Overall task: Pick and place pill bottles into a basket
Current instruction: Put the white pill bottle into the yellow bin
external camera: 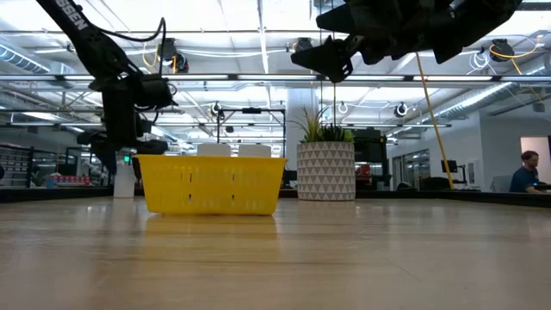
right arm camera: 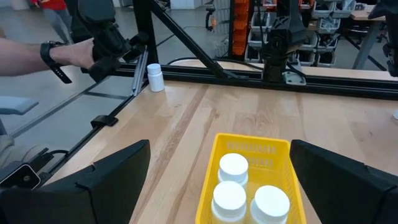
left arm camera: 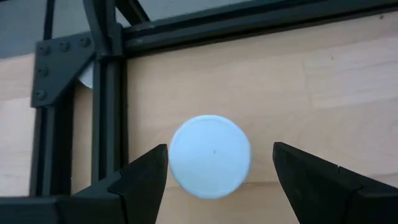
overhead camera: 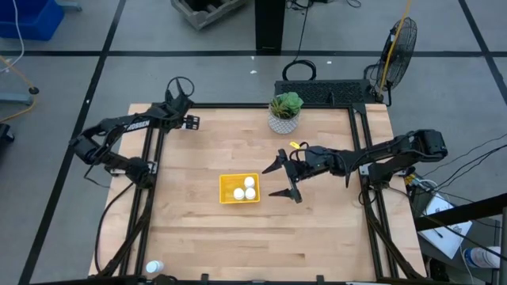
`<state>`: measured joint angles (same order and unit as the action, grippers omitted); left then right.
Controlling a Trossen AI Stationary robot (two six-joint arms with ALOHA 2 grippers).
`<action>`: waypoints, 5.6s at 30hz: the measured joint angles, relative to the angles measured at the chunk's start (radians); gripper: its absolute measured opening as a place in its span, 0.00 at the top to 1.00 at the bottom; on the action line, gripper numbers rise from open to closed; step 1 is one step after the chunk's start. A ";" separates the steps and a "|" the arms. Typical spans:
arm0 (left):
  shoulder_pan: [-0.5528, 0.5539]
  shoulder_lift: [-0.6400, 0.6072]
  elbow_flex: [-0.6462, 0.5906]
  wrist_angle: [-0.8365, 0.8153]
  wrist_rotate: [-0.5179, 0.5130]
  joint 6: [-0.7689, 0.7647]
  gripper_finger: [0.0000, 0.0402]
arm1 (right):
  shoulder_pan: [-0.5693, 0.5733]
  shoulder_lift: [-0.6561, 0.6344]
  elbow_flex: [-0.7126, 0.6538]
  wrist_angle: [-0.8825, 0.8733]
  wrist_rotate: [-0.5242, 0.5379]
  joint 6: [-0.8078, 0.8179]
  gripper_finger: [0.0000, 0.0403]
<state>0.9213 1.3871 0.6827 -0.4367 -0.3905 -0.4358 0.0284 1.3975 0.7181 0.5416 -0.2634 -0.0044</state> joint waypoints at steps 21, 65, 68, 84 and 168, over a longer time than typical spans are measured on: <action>0.009 0.005 0.000 0.030 0.049 0.012 0.30 | 0.000 0.000 0.000 -0.001 0.000 0.000 0.06; -0.991 -0.337 0.147 -0.105 0.175 -0.039 0.59 | -0.017 0.000 0.000 0.007 0.032 -0.034 0.06; -1.062 -0.282 0.210 -0.146 0.140 -0.049 0.59 | -0.016 0.000 0.000 0.006 0.056 -0.034 0.06; -1.111 0.057 0.421 -0.233 0.101 0.035 0.59 | -0.016 0.000 0.000 -0.009 0.054 -0.015 0.06; -1.038 0.232 0.332 0.000 0.208 0.115 0.59 | -0.013 0.000 0.000 -0.009 0.049 -0.007 0.06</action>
<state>-0.1169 1.6192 1.0149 -0.4364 -0.1826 -0.3210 0.0151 1.3972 0.7177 0.5326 -0.2146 -0.0114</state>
